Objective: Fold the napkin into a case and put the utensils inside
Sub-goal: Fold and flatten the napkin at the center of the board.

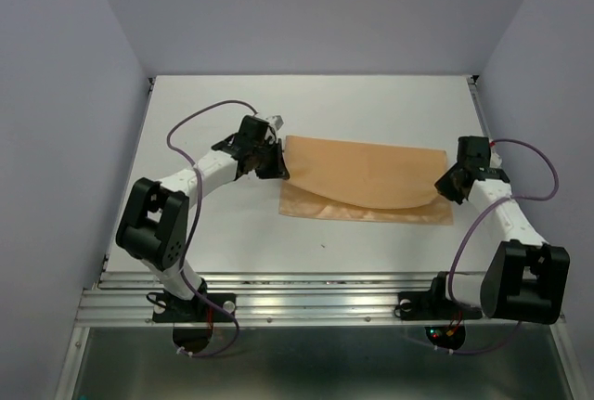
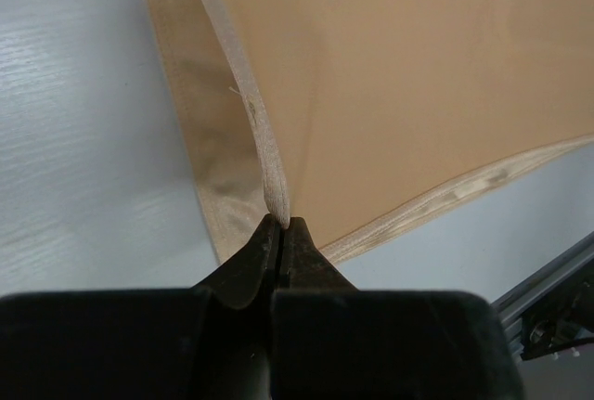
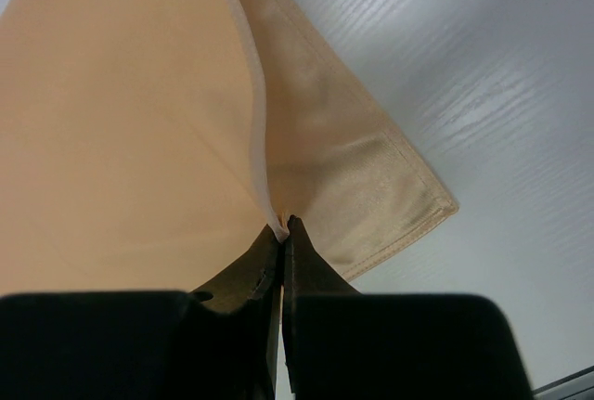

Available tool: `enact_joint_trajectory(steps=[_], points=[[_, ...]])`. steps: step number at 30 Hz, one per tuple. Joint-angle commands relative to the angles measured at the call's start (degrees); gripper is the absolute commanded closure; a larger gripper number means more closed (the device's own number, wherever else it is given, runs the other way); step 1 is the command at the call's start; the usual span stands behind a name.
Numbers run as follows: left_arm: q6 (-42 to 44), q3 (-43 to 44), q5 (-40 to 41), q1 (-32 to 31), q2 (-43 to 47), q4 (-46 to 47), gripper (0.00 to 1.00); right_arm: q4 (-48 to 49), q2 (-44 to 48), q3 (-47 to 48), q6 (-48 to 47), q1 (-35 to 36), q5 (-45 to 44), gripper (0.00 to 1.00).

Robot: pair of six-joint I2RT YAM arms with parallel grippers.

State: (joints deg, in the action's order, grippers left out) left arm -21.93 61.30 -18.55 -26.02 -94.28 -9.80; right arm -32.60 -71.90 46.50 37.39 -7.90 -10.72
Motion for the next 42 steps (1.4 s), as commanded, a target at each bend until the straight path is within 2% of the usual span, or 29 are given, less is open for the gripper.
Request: enact_joint_trajectory(steps=[1, 13, 26, 31, 33, 34, 35, 37, 42], points=[[0.7, 0.8, 0.4, -0.4, 6.0, -1.9, 1.00, -1.8, 3.8, 1.4, 0.8, -0.4, -2.3, 0.99], [1.6, -2.1, -0.7, -2.2, 7.4, -4.2, 1.00, -6.7, 8.2, 0.2, 0.7, -0.4, -6.7, 0.99], [1.0, -6.2, -0.6, -4.7, 4.3, -1.7, 1.00, -6.3, 6.2, -2.6, 2.5, -0.4, -8.3, 0.99], [1.5, -6.1, -1.4, -4.8, 2.8, -2.3, 1.00, -6.2, 5.3, -2.9, 3.7, -0.4, -8.7, 0.93], [1.9, -5.7, -1.8, -4.8, 2.4, -3.5, 0.67, -6.2, 5.2, -3.1, 3.8, -0.4, -8.5, 0.70], [2.0, -5.5, -1.8, -4.8, 2.5, -3.8, 0.53, -6.2, 5.2, -3.0, 3.7, -0.4, -8.3, 0.54], [2.2, -4.7, -1.8, -4.8, 3.1, -4.3, 0.34, -6.2, 5.5, -2.9, 3.7, -0.4, -8.2, 0.34], [2.9, -2.9, 0.2, -4.8, 4.6, -6.6, 0.23, -6.5, 5.9, -2.1, 3.2, -0.4, -8.7, 0.30], [3.7, 6.6, 7.5, -4.7, 5.3, -10.1, 0.22, -4.9, 6.1, 2.2, 1.1, -0.4, -8.9, 0.28]])
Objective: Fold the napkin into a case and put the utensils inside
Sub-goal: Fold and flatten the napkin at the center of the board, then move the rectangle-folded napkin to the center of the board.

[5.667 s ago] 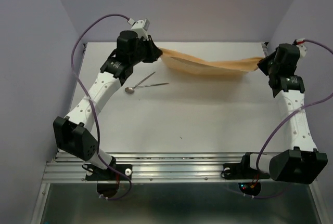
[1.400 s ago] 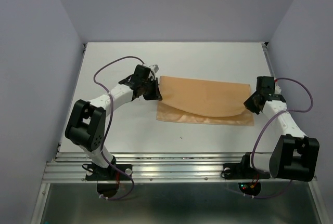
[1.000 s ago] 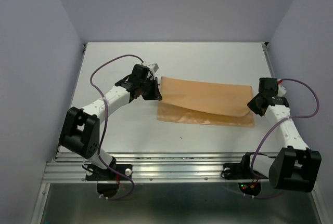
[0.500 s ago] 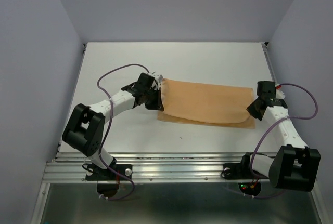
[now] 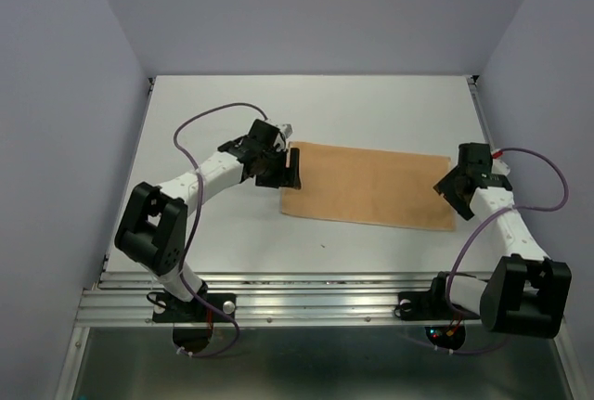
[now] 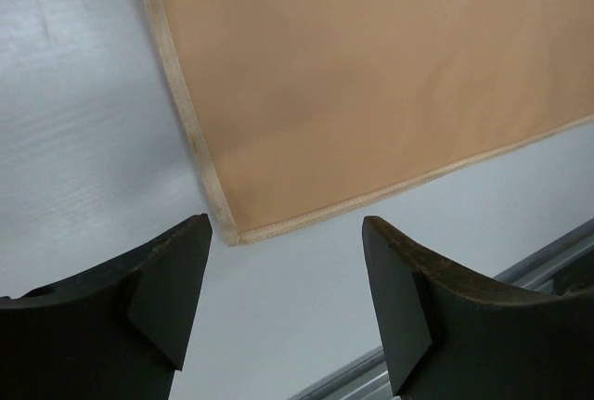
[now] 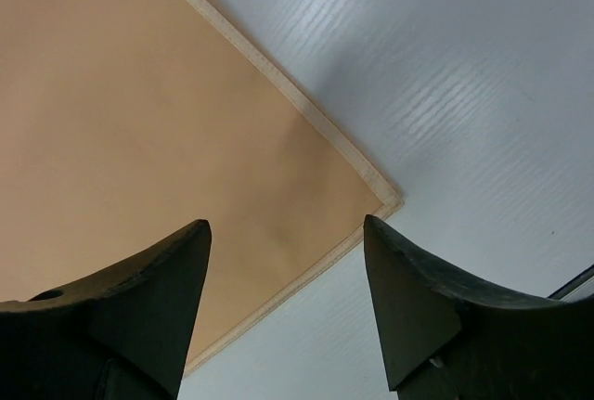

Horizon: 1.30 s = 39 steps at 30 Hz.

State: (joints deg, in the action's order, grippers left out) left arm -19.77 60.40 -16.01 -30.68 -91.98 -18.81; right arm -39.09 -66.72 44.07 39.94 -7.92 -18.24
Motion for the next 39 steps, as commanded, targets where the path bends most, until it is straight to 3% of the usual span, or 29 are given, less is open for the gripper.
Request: enact_joint_trajectory(steps=[1, 4, 5, 6, 7, 10, 11, 18, 23, 33, 39], points=[[1.6, 9.0, 5.5, -0.1, 1.6, -0.8, 0.24, 2.1, 0.5, 5.3, -1.4, -0.4, -0.9, 0.30], [1.7, 15.9, 7.2, 0.0, -3.9, -0.3, 0.36, 5.9, -2.4, 7.2, -1.9, -0.4, 1.9, 0.42], [1.5, 19.4, 7.6, 0.0, -5.5, 0.0, 0.49, 7.1, -3.6, 7.6, -2.1, -0.4, 2.6, 0.53], [1.4, 21.1, 7.7, 0.0, -7.3, 0.0, 0.56, 8.3, -4.9, 8.0, -2.3, -0.4, 3.1, 0.57], [1.1, 23.9, 7.0, 0.0, -10.4, 0.7, 0.71, 9.5, -8.1, 9.5, -2.8, -0.4, 3.1, 0.68], [0.6, 26.7, 5.4, 0.3, -15.5, 2.1, 0.97, 10.3, -14.0, 12.5, -3.9, -0.4, 2.9, 0.78], [0.3, 28.0, 5.4, 0.4, -16.5, 2.6, 1.00, 10.8, -17.4, 14.2, -4.3, -0.4, 3.2, 0.83], [-0.4, 33.9, 3.8, 2.1, -26.6, 5.4, 1.00, 14.1, -26.7, 18.1, -5.0, -0.4, 5.1, 0.89], [-0.3, 37.0, 6.9, 3.0, -32.3, 4.1, 1.00, 14.7, -30.5, 18.3, -6.3, -0.4, 3.5, 0.89], [-2.2, 29.9, 10.2, 7.4, -33.5, 3.5, 1.00, 19.6, -35.6, 14.5, -5.3, -0.4, 9.1, 0.91], [-2.2, 26.8, 12.7, 11.8, -32.4, 2.5, 1.00, 21.0, -36.1, 13.0, -2.8, 5.0, 11.6, 0.91]])
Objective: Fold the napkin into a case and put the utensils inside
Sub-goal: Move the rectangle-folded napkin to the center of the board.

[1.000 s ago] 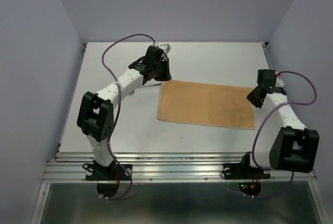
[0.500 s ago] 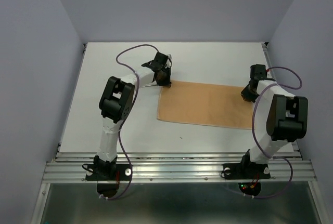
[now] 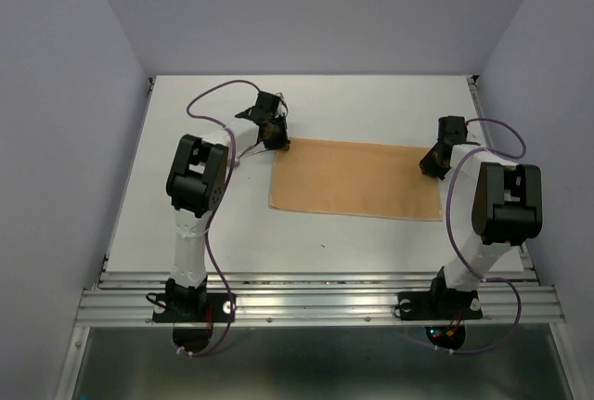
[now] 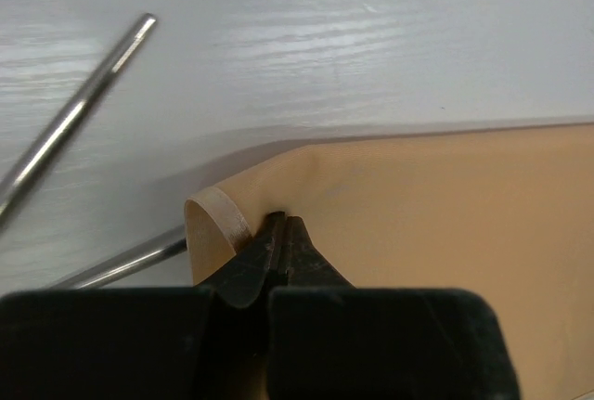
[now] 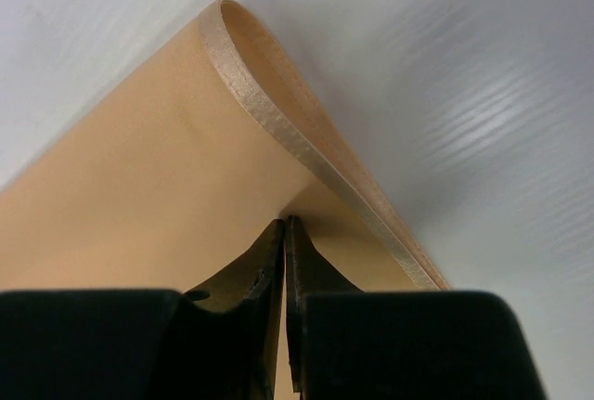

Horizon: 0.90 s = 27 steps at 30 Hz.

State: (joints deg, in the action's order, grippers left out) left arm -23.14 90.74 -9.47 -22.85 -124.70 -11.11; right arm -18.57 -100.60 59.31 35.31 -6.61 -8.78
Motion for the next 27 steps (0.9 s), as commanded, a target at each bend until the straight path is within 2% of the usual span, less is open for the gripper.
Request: enact_joint_trajectory(steps=[1, 6, 11, 18, 19, 27], points=[[1.3, -3.7, 4.9, 4.6, 0.5, -5.0, 1.00, 0.6, -2.6, -2.2, 2.2, 4.5, 2.5, 0.91], [1.3, -1.7, 4.3, 6.0, 0.5, -6.1, 1.00, 0.9, -5.3, -0.3, 3.7, 8.6, 3.2, 0.91], [1.1, 2.4, 10.9, 8.4, -0.4, -10.4, 1.00, 0.7, -8.8, 4.6, 3.5, 10.4, 3.7, 0.91], [1.2, 3.9, 9.7, 11.2, -0.5, -10.6, 1.00, -1.2, -13.9, 12.2, 1.6, 10.4, 3.6, 0.91], [1.2, 3.8, 7.7, 11.2, 0.0, -10.4, 1.00, -1.6, -14.3, 12.9, 1.5, 10.4, 3.2, 0.91], [2.0, 3.3, 4.6, 9.2, 4.0, -9.8, 1.00, -3.4, -10.9, 14.9, 0.5, 10.4, 3.7, 0.91]])
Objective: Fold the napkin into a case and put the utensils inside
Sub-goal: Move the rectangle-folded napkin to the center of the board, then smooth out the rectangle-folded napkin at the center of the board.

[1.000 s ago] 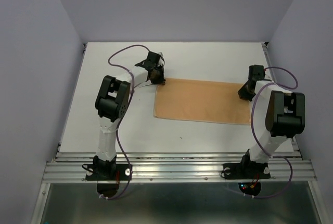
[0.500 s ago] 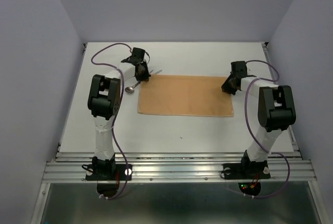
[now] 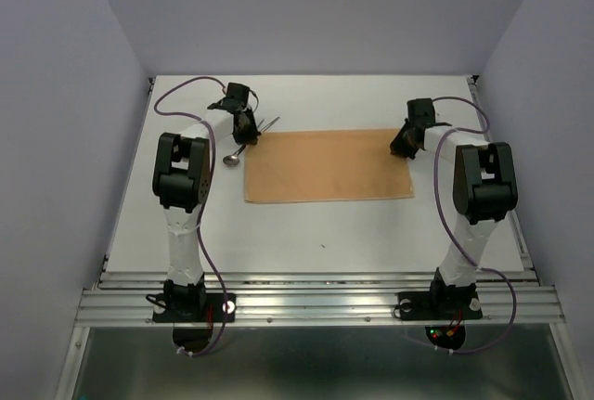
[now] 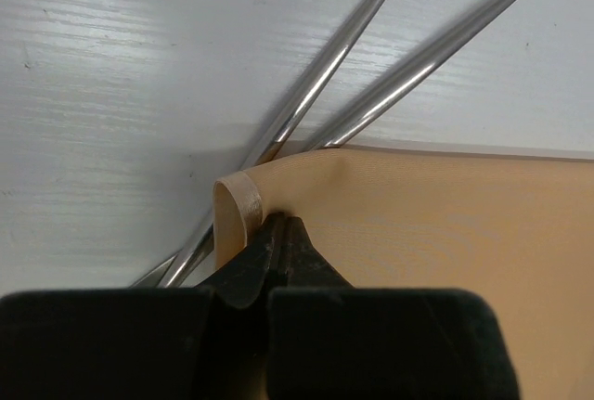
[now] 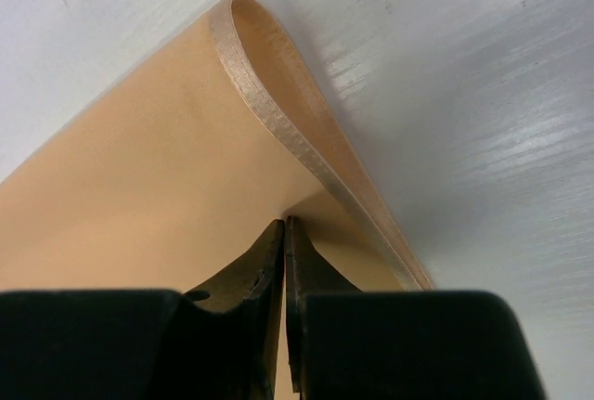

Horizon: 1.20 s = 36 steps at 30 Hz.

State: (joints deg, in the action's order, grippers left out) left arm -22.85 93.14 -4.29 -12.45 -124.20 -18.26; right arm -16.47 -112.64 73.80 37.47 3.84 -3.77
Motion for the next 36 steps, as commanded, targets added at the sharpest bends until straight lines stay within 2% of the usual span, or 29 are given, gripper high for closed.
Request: enact_joint_trajectory(steps=[1, 6, 9, 15, 20, 23, 29, 36], points=[[1.8, 1.1, -0.8, -1.4, 3.8, -2.7, 1.00, -5.6, 2.2, 0.1, -1.8, -0.1, -1.4, 0.91], [2.2, 4.3, -1.4, -4.6, 4.8, -4.4, 1.00, -5.5, 8.6, -0.1, -1.9, -0.1, -3.1, 0.86], [1.8, 7.6, -2.4, -7.2, 3.8, -4.8, 1.00, -4.5, 8.4, 1.2, -2.2, 0.6, 0.3, 0.85], [0.8, 18.3, -4.6, -11.3, -2.4, -8.0, 1.00, -5.5, 2.4, 8.6, -1.4, 8.9, 1.9, 0.86], [-0.1, 20.8, -6.5, -12.5, -4.2, -7.1, 1.00, -5.2, -3.4, 15.2, 0.1, 13.3, 3.5, 0.86], [-1.7, 22.4, -10.6, -13.0, -6.6, -5.4, 1.00, -5.3, -8.2, 20.6, 1.1, 14.7, 6.7, 0.87], [-4.6, 23.7, -14.0, -13.8, -11.1, -1.9, 1.00, -6.2, -15.6, 27.9, 3.0, 16.0, 9.0, 0.87], [-5.2, 26.0, -12.1, -13.8, -13.7, 0.8, 1.00, -6.3, -19.1, 30.5, 3.8, 16.0, 7.9, 0.87]])
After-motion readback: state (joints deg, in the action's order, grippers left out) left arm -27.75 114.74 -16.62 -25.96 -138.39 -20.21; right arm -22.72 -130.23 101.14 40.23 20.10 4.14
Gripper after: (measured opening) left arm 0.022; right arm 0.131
